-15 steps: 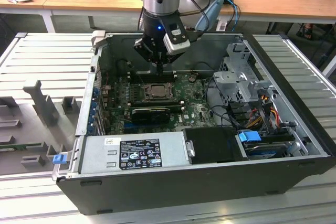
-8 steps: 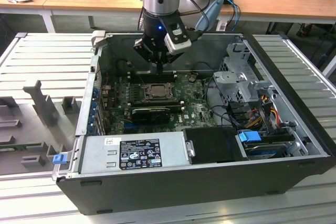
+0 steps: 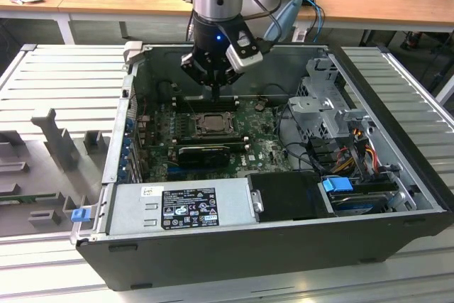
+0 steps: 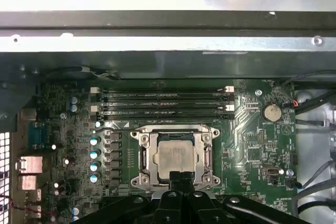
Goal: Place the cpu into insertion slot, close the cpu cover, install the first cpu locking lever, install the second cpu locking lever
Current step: 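Install the first cpu locking lever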
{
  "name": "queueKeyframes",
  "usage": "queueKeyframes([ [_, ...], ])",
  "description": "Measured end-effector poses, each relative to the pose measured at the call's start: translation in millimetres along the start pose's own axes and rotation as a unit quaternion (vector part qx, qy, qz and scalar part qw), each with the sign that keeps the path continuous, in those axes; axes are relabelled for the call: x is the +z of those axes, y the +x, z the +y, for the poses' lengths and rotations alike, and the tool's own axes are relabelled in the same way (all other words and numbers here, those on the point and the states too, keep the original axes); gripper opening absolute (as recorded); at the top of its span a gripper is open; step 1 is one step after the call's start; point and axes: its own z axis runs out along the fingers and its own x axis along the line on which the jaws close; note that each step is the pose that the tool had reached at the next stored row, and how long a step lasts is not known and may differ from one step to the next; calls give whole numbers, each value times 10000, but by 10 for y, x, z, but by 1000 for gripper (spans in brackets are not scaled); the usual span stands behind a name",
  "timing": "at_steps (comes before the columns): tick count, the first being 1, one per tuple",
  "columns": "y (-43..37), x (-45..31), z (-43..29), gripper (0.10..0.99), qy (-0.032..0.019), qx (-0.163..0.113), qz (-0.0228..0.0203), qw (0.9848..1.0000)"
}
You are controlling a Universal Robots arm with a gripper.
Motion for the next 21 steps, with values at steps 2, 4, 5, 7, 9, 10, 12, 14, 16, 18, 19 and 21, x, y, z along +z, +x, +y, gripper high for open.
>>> queueKeyframes([
  [2,14,4,0,106,-3,-101,4,9999],
  [4,56,7,0,106,-4,-108,4,9999],
  [5,69,7,0,106,-4,-109,5,9999],
  [7,104,6,0,106,-4,-110,5,9999],
  [9,143,6,1,106,-4,-111,5,9999],
  [10,154,6,1,106,-4,-113,5,9999],
  [12,186,8,2,106,-4,-117,5,9999],
  [14,209,8,2,106,-4,-119,5,9999],
  [16,222,9,2,106,-4,-119,5,9999],
  [18,234,11,2,106,-4,-119,5,9999],
  [19,244,17,1,106,-4,-120,6,9999],
  [21,257,26,-8,106,-4,-122,5,9999],
])
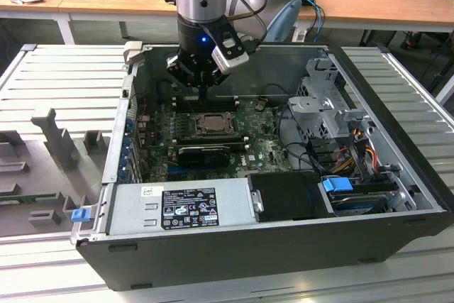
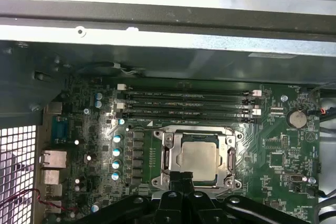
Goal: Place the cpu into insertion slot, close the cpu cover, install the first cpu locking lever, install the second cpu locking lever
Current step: 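Install the first cpu locking lever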
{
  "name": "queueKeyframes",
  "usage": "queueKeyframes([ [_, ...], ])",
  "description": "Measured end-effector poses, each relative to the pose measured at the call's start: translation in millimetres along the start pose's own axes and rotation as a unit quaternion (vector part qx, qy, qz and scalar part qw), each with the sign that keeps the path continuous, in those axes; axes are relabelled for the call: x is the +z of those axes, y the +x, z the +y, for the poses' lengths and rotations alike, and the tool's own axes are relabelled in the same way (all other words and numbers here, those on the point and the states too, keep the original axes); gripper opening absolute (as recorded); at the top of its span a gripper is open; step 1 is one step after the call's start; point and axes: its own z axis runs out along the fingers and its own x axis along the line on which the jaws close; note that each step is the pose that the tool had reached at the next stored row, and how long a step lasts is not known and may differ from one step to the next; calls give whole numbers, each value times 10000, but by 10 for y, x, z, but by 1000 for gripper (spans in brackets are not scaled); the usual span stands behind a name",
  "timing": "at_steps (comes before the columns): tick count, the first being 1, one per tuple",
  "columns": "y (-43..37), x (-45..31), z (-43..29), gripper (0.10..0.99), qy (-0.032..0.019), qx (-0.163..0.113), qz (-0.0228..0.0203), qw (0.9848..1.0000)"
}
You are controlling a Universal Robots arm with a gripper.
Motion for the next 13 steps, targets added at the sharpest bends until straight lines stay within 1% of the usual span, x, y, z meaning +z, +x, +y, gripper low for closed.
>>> queueKeyframes([
  [7,78,15,-5,106,0,-10,0,10000],
  [9,140,24,-3,106,0,-12,1,10000],
  [11,182,35,-2,106,0,-14,1,10000],
  [13,282,52,1,106,0,-12,1,10000],
])
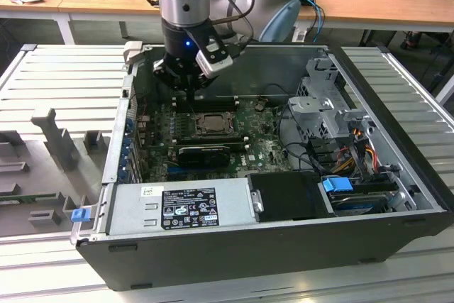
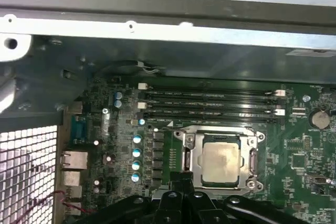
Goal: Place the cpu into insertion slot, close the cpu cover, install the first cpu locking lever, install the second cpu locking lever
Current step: 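Install the first cpu locking lever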
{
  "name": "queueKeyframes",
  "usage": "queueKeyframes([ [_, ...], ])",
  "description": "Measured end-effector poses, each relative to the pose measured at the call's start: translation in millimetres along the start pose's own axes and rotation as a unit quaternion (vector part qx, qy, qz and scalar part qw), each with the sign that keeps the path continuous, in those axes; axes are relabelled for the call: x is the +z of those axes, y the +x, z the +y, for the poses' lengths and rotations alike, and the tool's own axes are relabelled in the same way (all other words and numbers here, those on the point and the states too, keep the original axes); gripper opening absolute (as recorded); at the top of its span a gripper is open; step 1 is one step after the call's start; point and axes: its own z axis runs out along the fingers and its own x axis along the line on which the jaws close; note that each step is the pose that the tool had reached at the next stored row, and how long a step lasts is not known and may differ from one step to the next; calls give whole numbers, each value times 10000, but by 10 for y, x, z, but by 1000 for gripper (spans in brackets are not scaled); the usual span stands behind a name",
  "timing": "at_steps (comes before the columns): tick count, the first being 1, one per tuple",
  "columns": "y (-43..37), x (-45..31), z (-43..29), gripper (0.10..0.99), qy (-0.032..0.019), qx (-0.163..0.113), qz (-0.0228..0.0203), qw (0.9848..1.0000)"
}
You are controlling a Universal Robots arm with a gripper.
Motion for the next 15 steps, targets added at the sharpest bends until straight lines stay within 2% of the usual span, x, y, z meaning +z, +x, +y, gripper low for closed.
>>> queueKeyframes([
  [2,63,14,3,106,-1,-1,-1,10000],
  [6,138,29,26,106,0,-1,0,10000],
  [7,180,32,35,106,0,-2,0,10000],
  [10,209,50,67,106,0,-1,0,10000],
  [14,211,82,173,106,0,-1,-1,10000],
  [15,220,98,228,106,0,-1,0,10000],
])
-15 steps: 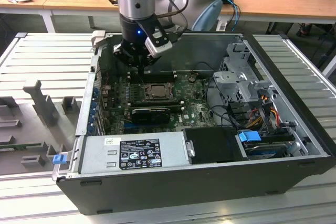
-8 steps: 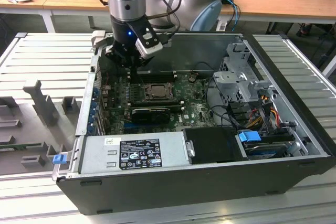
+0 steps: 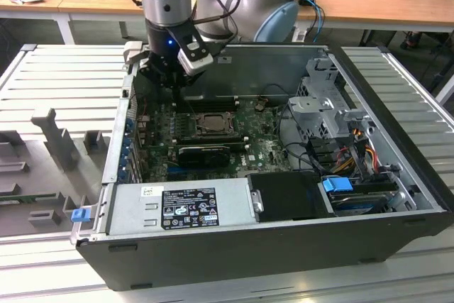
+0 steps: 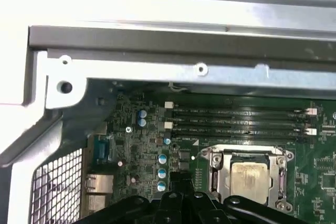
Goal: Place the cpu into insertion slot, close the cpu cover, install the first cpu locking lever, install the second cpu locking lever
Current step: 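Install the first cpu locking lever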
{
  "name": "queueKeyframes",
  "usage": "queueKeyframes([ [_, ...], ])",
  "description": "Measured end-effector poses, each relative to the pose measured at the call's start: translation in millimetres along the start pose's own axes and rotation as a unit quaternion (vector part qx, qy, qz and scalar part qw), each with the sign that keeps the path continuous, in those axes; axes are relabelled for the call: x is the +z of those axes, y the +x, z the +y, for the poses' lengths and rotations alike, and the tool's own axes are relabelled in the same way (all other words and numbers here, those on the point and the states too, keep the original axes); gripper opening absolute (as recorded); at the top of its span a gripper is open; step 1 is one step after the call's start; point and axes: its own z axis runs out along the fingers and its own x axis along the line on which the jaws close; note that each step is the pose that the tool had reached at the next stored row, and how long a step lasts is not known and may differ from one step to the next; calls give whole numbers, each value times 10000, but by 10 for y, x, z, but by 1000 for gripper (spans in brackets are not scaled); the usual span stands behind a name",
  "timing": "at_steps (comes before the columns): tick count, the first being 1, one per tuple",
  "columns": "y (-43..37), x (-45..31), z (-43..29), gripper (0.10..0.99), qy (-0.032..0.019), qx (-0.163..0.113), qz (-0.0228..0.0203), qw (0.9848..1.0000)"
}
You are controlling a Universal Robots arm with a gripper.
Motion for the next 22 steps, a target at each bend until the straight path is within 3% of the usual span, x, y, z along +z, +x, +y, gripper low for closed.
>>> queueKeyframes([
  [7,7,56,150,106,0,1,0,10000],
  [14,-26,57,150,106,0,0,0,10000],
  [22,-140,60,145,106,0,1,0,10000],
])
